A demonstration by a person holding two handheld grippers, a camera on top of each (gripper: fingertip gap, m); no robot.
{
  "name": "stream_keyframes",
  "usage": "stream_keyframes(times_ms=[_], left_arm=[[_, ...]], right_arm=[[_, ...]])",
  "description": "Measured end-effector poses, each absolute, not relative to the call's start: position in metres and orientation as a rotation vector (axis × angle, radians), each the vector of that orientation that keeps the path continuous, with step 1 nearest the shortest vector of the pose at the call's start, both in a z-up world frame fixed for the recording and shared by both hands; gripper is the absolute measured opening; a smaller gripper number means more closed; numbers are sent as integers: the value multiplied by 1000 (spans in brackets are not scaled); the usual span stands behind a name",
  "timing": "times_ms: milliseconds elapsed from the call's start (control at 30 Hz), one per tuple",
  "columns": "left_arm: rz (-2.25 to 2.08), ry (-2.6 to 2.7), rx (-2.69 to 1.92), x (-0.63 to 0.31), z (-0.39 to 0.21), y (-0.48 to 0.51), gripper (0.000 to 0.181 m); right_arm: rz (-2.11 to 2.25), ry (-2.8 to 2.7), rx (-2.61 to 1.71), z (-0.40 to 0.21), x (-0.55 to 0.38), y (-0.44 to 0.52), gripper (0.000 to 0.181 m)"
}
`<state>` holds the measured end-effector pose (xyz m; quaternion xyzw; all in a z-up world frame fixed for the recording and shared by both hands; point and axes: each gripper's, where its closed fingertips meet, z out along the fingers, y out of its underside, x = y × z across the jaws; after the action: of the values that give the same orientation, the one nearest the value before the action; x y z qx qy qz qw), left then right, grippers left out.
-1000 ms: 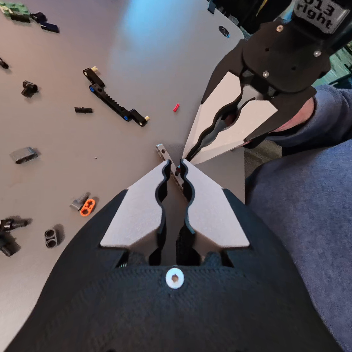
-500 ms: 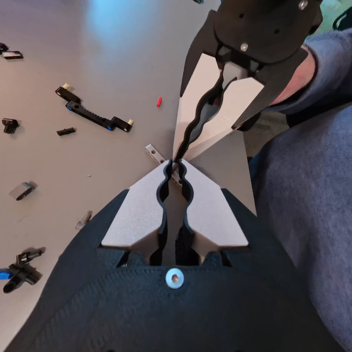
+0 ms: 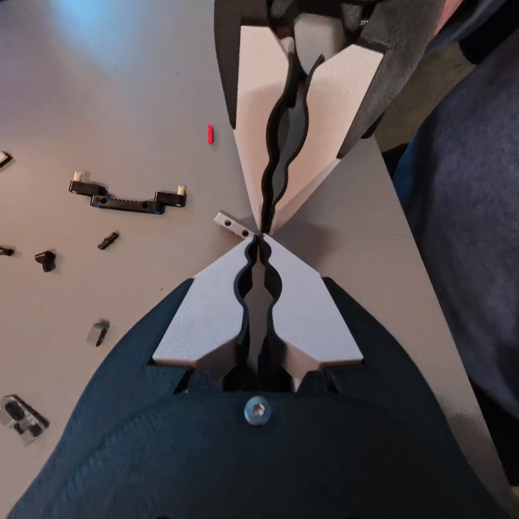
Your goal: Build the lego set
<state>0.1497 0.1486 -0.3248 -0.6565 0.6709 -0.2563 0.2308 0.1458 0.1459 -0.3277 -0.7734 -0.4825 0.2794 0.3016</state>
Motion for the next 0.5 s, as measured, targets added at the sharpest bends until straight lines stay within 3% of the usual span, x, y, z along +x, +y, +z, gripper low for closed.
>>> stream_keyframes(times_ms=[500], left_arm=[[-675,2017,-1714,146,-326,145,6]], right_arm=[[735,-1292,-2039,-328,144,146,0]])
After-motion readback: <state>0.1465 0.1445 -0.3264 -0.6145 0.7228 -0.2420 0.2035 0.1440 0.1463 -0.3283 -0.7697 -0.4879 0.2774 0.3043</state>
